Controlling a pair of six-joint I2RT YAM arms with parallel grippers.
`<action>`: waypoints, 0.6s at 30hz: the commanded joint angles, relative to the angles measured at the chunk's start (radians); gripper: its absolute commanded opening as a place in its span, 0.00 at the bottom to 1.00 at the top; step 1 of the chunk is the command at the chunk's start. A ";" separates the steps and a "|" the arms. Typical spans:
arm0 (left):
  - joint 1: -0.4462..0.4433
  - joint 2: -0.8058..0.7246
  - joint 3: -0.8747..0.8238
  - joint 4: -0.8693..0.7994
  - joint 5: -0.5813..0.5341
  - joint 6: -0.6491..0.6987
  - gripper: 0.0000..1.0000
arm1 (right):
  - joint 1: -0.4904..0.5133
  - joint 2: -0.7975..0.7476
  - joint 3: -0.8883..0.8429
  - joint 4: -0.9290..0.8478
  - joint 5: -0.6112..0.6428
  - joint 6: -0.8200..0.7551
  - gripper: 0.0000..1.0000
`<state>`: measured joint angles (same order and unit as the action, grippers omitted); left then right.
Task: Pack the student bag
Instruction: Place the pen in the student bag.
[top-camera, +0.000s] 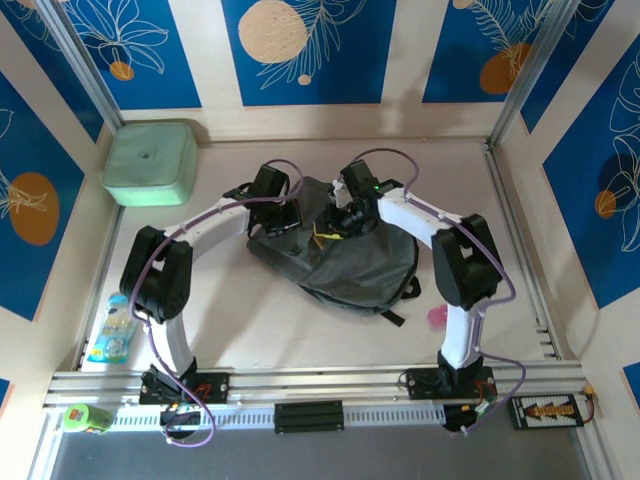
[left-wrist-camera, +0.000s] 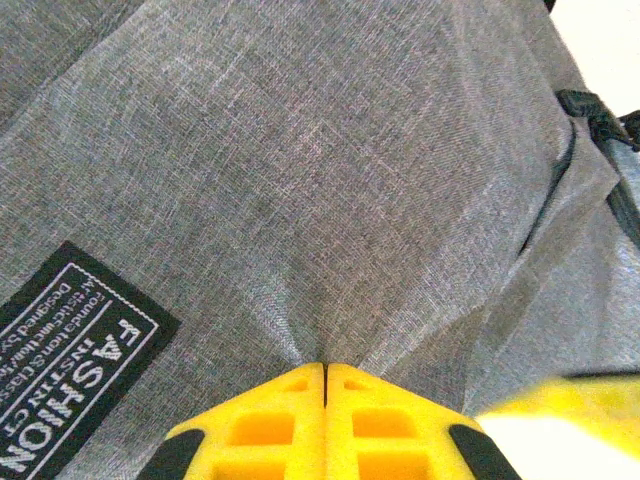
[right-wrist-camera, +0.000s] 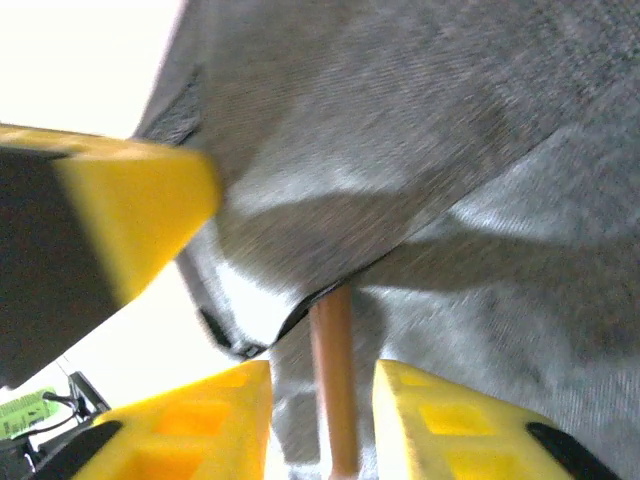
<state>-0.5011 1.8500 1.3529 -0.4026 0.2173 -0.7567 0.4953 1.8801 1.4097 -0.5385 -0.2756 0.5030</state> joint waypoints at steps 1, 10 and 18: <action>0.006 0.023 0.033 -0.046 0.007 0.019 0.00 | 0.028 -0.103 -0.070 -0.008 0.026 0.007 0.37; 0.007 0.026 0.035 -0.045 0.016 0.019 0.00 | 0.087 -0.082 -0.131 -0.034 0.091 0.037 0.37; 0.006 0.021 0.035 -0.053 0.020 0.021 0.01 | 0.069 -0.016 -0.044 0.025 0.208 0.071 0.18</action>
<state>-0.4995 1.8565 1.3567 -0.4084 0.2176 -0.7502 0.5793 1.8381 1.3125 -0.5423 -0.1352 0.5549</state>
